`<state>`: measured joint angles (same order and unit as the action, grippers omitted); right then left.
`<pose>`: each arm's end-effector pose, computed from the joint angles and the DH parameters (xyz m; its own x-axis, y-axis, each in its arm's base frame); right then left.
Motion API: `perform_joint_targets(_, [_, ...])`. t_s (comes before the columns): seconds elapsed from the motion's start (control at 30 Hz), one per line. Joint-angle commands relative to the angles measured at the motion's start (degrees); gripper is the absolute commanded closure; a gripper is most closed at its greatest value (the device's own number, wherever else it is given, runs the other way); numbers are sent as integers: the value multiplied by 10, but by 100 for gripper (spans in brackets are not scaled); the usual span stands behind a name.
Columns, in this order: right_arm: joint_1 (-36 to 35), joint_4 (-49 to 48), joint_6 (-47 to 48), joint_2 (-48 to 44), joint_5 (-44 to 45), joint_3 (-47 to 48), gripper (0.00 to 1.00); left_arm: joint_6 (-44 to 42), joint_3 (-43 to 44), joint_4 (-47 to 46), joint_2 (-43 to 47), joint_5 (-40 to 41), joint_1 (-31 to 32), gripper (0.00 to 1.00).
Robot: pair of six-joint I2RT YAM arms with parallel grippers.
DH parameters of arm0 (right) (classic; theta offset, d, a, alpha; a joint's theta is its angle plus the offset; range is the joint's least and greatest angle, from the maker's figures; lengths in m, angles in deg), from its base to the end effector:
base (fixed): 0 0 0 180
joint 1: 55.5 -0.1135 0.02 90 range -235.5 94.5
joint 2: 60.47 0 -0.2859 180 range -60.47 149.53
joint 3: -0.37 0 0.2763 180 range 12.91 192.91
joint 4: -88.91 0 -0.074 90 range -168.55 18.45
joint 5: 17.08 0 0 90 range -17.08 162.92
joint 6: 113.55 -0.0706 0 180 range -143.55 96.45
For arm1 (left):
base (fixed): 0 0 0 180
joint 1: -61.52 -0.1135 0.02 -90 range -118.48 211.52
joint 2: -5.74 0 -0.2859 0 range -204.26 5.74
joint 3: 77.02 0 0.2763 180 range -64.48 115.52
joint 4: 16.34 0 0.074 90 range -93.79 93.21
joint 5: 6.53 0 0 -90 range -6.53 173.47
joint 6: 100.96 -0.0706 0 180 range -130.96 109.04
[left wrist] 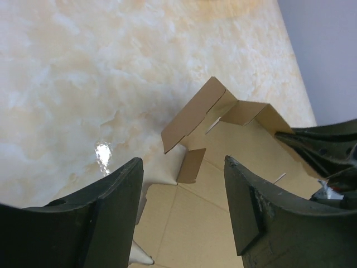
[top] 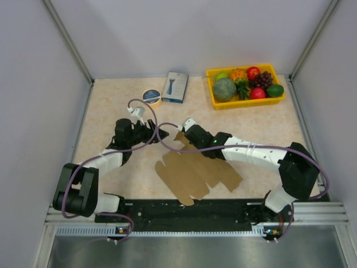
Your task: Fold the paper box
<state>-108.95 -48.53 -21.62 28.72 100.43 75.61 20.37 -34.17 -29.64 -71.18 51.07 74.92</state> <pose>0.2403 0.2694 0.2188 -0.4775 -0.6943 -0.5385 -0.5771 0.7100 -0.4036 0.2919 -0.1084 0.1898 -0.6498 -0.2965 -0.6999 0.4041 0.6451 -0.6485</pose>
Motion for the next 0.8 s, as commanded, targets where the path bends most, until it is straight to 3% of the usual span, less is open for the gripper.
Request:
perform_joint_targets(0.0, [-46, -44, 25, 32, 153, 1, 99, 39, 17, -23, -15, -76, -34, 36])
perform_joint_targets(0.23, [-82, -60, 53, 52, 221, 1, 96, 48, 69, -30, -65, -144, -34, 38])
perform_joint_targets(0.37, [-82, -65, 40, 31, 181, -2, 94, 61, 16, -183, -27, -158, -11, 60])
perform_joint_targets(0.53, [-82, -108, 42, -2, 137, -27, 92, -27, -99, -263, 62, -28, 58, 58])
perform_joint_targets(0.63, [-77, -172, 67, -19, 113, -63, 94, -7, -148, -369, 51, 3, 63, 56])
perform_joint_targets(0.77, [-69, -253, 102, -61, 86, -128, 94, 73, -165, -532, -13, -24, 71, 54])
